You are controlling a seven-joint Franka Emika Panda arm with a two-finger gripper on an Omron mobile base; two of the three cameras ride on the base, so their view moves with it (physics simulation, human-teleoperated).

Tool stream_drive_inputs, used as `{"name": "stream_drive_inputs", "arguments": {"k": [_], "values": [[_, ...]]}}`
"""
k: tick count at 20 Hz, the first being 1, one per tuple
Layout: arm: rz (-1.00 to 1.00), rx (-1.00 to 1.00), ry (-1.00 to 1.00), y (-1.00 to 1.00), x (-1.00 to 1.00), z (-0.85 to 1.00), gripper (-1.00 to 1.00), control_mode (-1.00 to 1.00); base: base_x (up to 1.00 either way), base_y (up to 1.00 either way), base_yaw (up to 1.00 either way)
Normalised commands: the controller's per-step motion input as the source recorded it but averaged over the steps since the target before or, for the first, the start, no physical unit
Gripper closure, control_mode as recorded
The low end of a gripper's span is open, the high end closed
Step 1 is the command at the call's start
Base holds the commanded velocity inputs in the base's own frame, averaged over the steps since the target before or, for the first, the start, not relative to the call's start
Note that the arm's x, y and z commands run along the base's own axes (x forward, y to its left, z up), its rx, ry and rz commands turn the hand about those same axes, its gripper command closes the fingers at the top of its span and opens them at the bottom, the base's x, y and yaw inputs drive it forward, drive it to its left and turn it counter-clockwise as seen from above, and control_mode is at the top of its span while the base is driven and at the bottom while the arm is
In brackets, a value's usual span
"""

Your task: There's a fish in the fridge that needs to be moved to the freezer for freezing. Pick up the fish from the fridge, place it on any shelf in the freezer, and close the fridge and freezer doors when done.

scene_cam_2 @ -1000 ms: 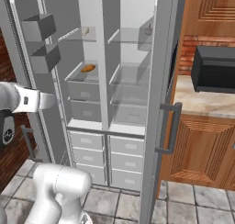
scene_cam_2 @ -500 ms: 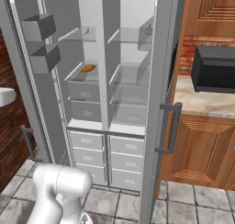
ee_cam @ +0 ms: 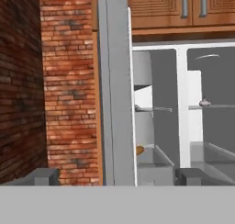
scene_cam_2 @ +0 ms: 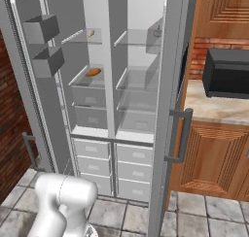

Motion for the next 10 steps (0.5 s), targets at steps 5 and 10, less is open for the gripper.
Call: {"name": "stream_drive_inputs", "arguments": {"k": [5, 10], "values": [[-0.1, 0.0, -0.06, 0.62, 0.41, -0.26, -1.0, -1.0, 0.0, 0.0, 0.0], [-0.03, 0.0, 0.0, 0.19, 0.64, -0.19, -1.0, -1.0, 0.0, 0.0, 0.0]]}}
